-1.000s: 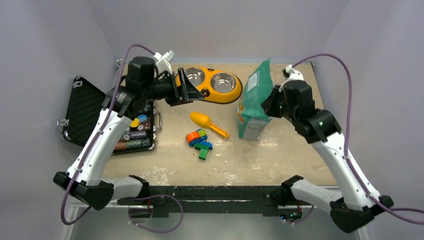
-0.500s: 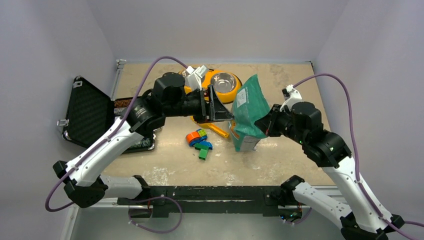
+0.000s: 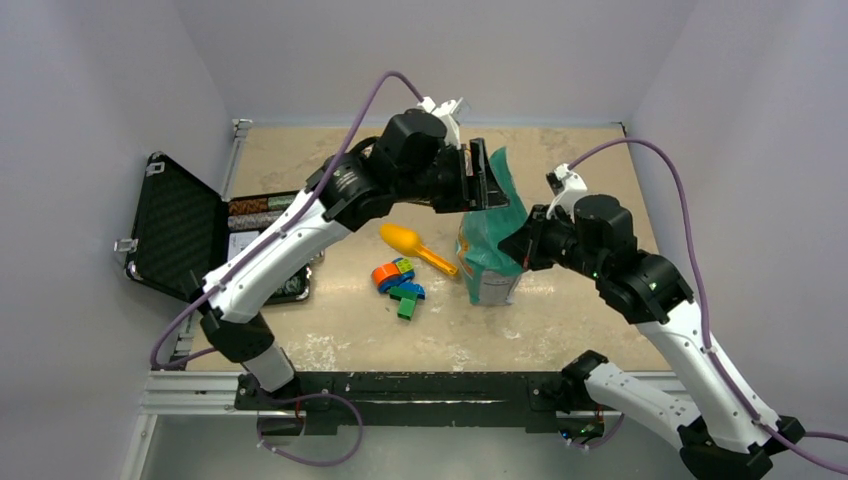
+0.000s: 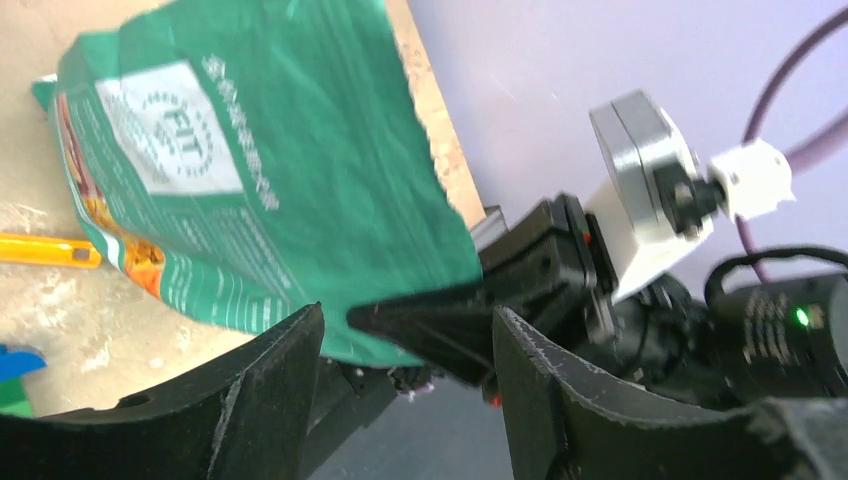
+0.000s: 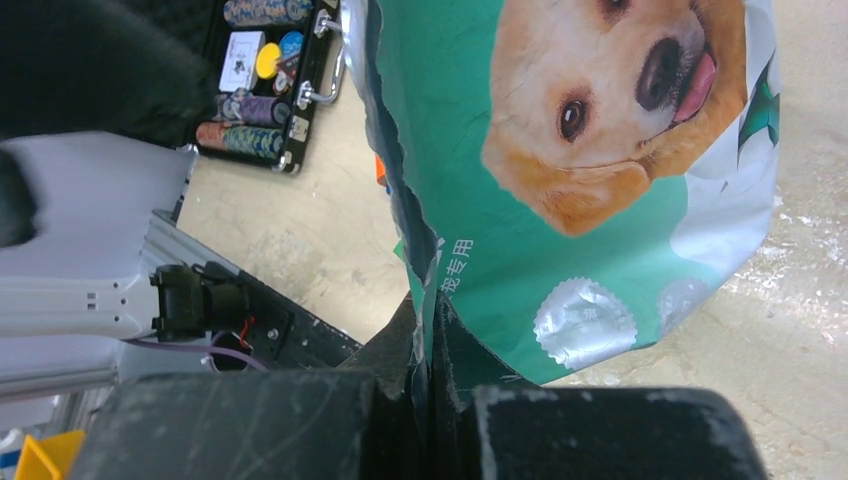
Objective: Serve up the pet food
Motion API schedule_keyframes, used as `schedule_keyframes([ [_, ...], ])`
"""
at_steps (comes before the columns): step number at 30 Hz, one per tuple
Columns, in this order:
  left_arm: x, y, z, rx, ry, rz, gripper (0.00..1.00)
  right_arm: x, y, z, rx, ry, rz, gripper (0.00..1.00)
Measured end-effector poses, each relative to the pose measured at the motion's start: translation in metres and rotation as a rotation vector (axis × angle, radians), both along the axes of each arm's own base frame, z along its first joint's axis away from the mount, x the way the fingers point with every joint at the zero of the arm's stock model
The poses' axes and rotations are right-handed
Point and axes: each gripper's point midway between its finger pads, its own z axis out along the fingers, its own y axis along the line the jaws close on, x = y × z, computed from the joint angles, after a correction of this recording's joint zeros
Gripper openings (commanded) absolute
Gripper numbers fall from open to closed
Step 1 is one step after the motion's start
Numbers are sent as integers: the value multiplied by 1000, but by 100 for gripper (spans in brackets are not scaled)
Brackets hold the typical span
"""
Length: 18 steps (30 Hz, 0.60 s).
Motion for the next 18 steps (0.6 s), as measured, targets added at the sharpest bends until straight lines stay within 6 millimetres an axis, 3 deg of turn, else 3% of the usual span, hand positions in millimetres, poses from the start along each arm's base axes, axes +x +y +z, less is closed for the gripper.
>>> schedule_keyframes([
  [5,21,-17,-14,74,-33,18,76,1,9,1,-23,5,65,4],
  [8,27,-23,-30,116,-28,21,75,1,16,2,-29,13,112,10],
  [12,31,-23,-44,164,-34,21,56,-4,20,5,-36,-1,166,27],
  [18,37,-20,-33,164,-83,27,26,-18,21,13,-28,-34,233,33],
])
